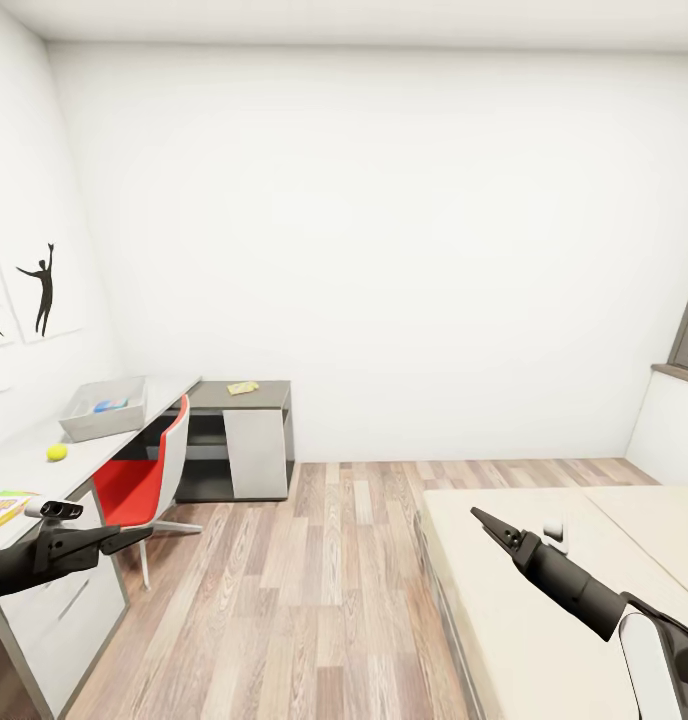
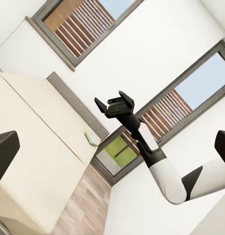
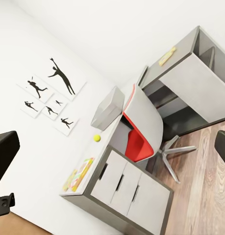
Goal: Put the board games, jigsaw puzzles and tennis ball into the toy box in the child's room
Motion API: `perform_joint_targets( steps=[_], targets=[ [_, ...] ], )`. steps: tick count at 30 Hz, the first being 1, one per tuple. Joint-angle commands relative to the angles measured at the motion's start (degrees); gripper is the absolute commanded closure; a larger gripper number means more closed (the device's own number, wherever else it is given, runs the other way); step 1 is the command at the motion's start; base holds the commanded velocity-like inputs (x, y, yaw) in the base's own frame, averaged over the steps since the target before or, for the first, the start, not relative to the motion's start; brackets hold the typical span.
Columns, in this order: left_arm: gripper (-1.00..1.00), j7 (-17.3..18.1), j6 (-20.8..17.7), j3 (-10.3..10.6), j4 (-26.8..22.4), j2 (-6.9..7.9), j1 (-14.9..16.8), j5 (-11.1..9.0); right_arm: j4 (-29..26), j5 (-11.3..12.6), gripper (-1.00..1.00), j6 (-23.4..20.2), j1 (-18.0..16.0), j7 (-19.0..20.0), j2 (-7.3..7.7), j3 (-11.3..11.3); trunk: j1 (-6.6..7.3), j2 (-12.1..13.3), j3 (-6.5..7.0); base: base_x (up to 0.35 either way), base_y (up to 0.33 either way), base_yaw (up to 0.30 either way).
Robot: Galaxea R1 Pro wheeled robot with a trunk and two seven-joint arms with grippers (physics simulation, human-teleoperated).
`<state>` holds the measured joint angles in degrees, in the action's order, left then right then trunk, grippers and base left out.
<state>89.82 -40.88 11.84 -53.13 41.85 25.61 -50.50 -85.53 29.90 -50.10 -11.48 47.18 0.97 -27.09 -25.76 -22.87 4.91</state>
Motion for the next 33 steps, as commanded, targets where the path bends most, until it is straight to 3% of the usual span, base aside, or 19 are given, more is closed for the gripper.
perform_joint_targets(
  steps=[1, 33],
  targets=[
    [-1.00, 0.18, -0.61, 0.28, 0.04, 0.07, 0.05, -0.30, 0.01, 0.00, -1.00, -0.27, -0.03, 0.18, -0.01, -0.07, -0.02, -0.05, -0.03, -0.006, 0.000, 0.000],
    [-1.00, 0.18, -0.69, 0.21, 0.04, 0.01, 0.05, -0.28, 0.01, 0.00, -1.00, -0.33, -0.03, 0.28, -0.01, -0.07, -0.02, -0.05, -0.03, -0.018, -0.011, 0.000]
  ],
)
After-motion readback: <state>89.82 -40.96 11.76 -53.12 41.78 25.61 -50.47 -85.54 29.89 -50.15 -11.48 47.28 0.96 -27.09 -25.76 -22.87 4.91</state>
